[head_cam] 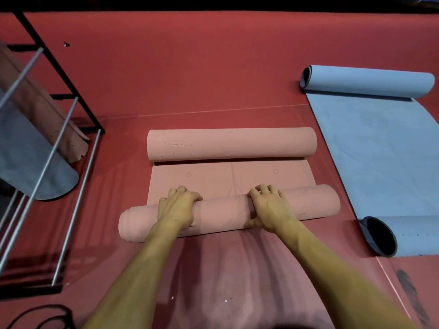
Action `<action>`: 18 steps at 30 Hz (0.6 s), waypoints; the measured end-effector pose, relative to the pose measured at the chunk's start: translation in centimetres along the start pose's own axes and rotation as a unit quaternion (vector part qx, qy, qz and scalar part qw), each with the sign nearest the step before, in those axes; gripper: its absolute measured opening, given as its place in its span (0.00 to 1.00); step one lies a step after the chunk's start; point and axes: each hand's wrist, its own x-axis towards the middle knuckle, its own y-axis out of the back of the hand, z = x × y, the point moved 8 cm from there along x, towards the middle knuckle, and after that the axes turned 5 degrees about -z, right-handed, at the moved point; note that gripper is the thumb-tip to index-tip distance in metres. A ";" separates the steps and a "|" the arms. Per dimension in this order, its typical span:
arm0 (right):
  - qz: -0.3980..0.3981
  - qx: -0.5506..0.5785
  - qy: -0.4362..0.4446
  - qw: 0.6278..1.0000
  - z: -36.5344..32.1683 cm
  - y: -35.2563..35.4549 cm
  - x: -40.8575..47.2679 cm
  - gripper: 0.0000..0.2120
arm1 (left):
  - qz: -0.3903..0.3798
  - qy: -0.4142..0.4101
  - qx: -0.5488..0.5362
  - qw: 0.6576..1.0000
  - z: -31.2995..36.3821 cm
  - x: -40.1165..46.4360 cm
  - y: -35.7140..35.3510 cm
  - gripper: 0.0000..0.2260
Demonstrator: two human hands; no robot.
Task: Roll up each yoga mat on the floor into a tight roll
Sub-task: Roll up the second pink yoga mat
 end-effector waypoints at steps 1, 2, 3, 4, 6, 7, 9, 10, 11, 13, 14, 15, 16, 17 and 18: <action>0.018 -0.005 -0.007 1.000 0.0 -0.1 0.0 0.44 | 0.006 0.001 -0.002 1.000 0.0 0.0 0.0 0.38; 0.034 -0.006 -0.012 0.999 -0.1 -0.1 -0.1 0.43 | 0.012 0.003 -0.007 1.000 -0.1 -0.1 0.0 0.39; 0.044 -0.004 -0.015 0.999 -0.1 -0.1 -0.1 0.42 | 0.019 0.005 -0.015 1.000 -0.2 -0.1 0.1 0.39; 0.048 0.000 -0.014 0.999 -0.1 -0.1 -0.1 0.41 | 0.027 0.006 -0.023 0.999 -0.3 -0.2 0.3 0.37; 0.044 0.006 -0.006 0.999 0.0 0.0 0.0 0.42 | 0.042 0.005 -0.026 0.999 -0.3 -0.3 0.7 0.31; 0.043 0.006 -0.003 0.999 0.1 0.0 0.0 0.43 | 0.052 0.003 -0.021 0.998 -0.2 -0.3 0.9 0.28; 0.045 0.005 -0.004 0.999 0.0 0.2 0.2 0.47 | 0.068 0.006 -0.017 0.997 0.1 -0.3 1.3 0.23; 0.048 0.007 -0.008 0.999 -0.1 0.4 0.3 0.50 | 0.071 0.012 -0.021 0.997 0.0 -0.3 1.4 0.22; 0.054 0.014 -0.015 0.998 -0.2 0.5 0.5 0.51 | 0.072 0.016 -0.025 0.997 0.0 -0.1 1.3 0.22; 0.062 0.021 -0.020 0.998 -0.3 0.7 0.8 0.50 | 0.077 0.023 -0.024 0.996 -0.3 0.2 1.2 0.22; 0.064 0.020 -0.017 0.998 -0.3 0.6 0.8 0.48 | 0.082 0.025 -0.022 0.996 -0.4 0.3 1.3 0.22; 0.065 0.020 -0.015 0.998 -0.2 0.5 0.9 0.46 | 0.087 0.024 -0.020 0.996 -0.6 0.5 1.3 0.22; 0.065 0.024 -0.014 0.998 -0.1 0.3 0.8 0.44 | 0.092 0.022 -0.019 0.995 -0.7 0.6 1.4 0.22; 0.069 0.029 -0.018 0.997 0.0 0.1 0.7 0.43 | 0.097 0.019 -0.017 0.995 -0.7 0.6 1.5 0.22; 0.078 0.028 -0.024 0.996 0.1 0.0 0.5 0.43 | 0.103 0.016 -0.010 0.994 -0.6 0.6 1.6 0.22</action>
